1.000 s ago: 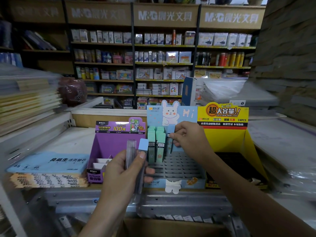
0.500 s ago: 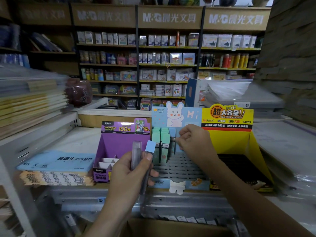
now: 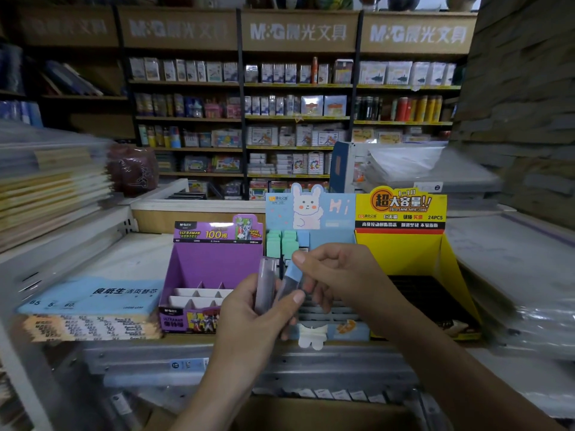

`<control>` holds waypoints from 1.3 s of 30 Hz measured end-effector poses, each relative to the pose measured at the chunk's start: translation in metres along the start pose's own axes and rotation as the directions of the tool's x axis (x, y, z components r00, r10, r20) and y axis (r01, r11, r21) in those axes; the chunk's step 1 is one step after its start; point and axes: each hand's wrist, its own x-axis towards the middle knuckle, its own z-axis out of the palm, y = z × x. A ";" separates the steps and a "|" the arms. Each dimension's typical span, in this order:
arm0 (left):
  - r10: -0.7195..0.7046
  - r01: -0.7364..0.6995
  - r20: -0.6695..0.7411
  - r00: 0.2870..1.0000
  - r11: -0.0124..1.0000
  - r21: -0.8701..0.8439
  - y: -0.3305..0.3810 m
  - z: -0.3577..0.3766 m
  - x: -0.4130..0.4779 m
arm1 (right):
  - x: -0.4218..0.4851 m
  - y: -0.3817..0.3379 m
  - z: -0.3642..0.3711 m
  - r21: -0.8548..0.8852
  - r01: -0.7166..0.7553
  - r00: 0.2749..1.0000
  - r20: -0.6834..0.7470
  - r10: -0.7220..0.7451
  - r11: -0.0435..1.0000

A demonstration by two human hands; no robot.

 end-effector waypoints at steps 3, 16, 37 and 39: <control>0.022 -0.023 0.018 1.000 0.998 0.065 -0.002 0.003 -0.001 | -0.001 0.000 -0.001 0.012 -0.039 0.999 0.009 0.039 0.999; -0.078 0.077 0.024 0.997 0.996 0.044 0.003 0.001 -0.008 | 0.004 -0.002 -0.020 0.167 -0.080 0.997 0.020 0.078 0.983; -0.173 0.165 -0.078 0.982 0.981 -0.102 0.005 -0.016 -0.006 | 0.050 0.032 -0.050 -0.514 0.242 0.893 -0.215 -0.396 0.823; -0.164 0.155 -0.076 0.984 0.981 -0.117 0.007 -0.015 -0.007 | 0.052 0.031 -0.050 -0.501 0.253 0.896 -0.200 -0.395 0.828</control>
